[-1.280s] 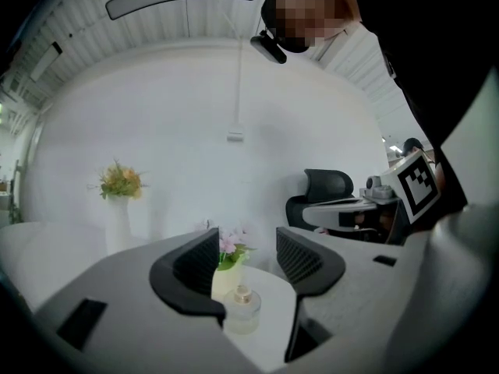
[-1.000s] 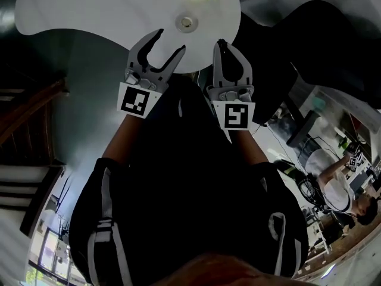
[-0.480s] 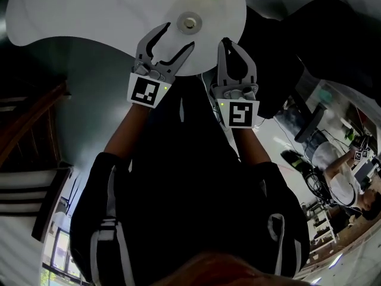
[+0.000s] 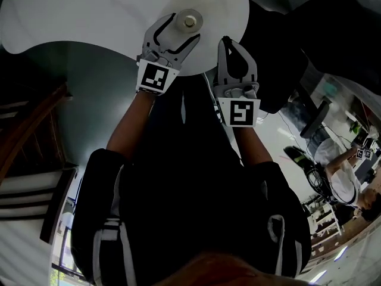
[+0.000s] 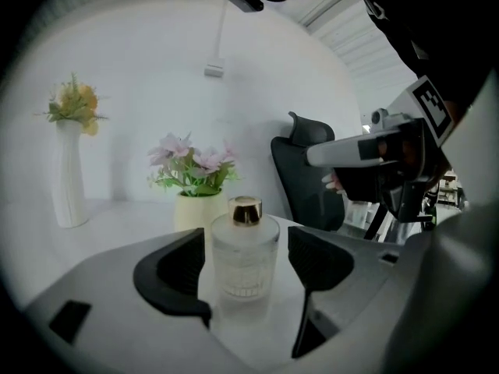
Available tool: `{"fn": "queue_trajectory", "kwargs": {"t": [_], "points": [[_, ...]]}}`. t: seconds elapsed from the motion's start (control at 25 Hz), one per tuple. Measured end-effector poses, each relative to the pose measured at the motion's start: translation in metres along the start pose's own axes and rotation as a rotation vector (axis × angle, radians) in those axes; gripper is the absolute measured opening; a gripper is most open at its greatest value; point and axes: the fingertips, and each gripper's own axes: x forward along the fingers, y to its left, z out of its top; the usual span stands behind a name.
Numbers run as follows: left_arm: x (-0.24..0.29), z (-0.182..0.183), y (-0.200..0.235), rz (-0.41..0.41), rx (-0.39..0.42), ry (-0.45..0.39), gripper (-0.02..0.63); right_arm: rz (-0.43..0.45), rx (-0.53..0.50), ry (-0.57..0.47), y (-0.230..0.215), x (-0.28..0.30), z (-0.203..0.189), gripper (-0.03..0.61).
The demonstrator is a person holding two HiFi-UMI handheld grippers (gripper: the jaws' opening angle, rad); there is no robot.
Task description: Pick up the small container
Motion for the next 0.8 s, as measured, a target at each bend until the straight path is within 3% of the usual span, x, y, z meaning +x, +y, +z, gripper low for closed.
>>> {"fn": "queue_trajectory", "kwargs": {"t": [0.8], "points": [[0.029, -0.002, 0.002, -0.015, -0.023, 0.028, 0.331, -0.048, -0.001, 0.018, -0.001, -0.005, -0.004, 0.021]]}}
